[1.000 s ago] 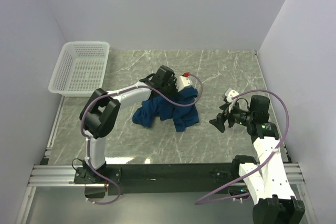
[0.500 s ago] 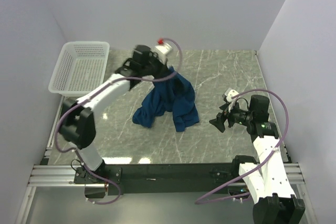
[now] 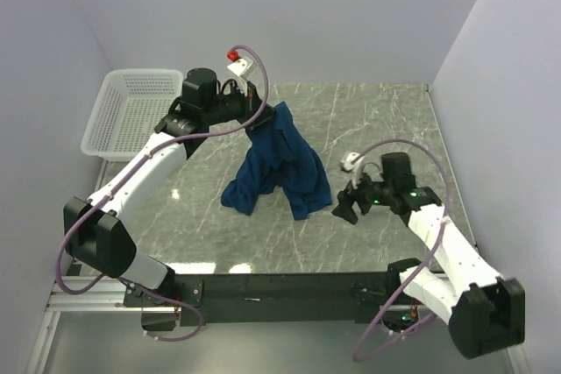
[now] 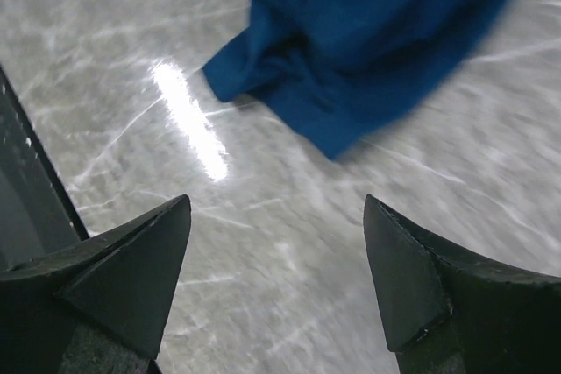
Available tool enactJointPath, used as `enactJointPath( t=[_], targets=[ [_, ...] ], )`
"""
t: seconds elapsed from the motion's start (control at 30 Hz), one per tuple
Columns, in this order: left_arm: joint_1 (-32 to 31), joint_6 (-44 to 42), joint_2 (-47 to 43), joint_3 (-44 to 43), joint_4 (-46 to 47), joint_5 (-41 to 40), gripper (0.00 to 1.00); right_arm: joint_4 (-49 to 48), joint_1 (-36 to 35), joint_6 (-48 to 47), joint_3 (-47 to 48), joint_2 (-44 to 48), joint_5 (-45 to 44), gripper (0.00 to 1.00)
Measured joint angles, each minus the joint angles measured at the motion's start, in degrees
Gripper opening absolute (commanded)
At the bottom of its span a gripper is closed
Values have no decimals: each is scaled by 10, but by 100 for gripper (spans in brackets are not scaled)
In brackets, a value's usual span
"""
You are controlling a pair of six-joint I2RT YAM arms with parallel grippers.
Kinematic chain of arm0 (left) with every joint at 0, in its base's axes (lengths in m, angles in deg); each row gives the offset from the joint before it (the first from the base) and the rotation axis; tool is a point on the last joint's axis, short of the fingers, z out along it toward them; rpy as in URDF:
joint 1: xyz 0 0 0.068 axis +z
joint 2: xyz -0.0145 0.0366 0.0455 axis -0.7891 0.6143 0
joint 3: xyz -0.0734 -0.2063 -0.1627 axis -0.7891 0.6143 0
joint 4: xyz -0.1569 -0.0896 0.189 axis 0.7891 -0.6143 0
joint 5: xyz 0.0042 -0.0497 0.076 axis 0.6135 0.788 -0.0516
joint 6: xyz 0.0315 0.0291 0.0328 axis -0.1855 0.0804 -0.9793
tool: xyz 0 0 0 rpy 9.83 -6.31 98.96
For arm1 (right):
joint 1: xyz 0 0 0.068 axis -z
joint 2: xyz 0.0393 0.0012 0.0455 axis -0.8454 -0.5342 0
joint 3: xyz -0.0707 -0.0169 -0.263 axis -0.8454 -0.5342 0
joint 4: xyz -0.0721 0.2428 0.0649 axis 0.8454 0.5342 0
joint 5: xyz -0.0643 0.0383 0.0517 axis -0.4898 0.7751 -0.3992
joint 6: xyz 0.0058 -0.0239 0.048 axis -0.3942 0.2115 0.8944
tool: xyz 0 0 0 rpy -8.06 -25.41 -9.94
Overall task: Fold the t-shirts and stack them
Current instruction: Flatten the tshirt out
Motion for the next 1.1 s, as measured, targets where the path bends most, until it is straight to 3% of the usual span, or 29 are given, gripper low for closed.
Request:
enactJointPath(
  t=[0.17, 0.5, 0.67, 0.7, 0.8, 0.83, 0.87, 0.9, 1.1],
  targets=[
    [2, 10, -20, 0, -28, 12, 1, -27, -85, 21, 18, -68, -69, 84],
    [2, 16, -99, 0, -40, 31, 1, -159, -102, 127, 77, -157, -99, 82],
    [3, 21, -116, 0, -52, 32, 0, -192, -122, 173, 126, -229, -71, 73],
    [3, 24, -118, 0, -54, 31, 1, -193, -127, 179, 130, -235, -63, 70],
    [3, 28, -123, 0, -59, 31, 1, -195, -143, 190, 130, -236, -38, 49],
    [3, 28, -126, 0, -61, 29, 0, -195, -146, 193, 130, -235, -34, 24],
    [3, 29, -128, 0, -61, 28, 1, -194, -149, 188, 129, -229, -30, 7],
    [3, 29, -131, -1, -60, 25, 1, -192, -150, 188, 126, -222, -29, 0],
    [3, 41, -121, -50, -42, 16, 1, -181, -129, 164, 60, -89, -17, 0]
  ],
)
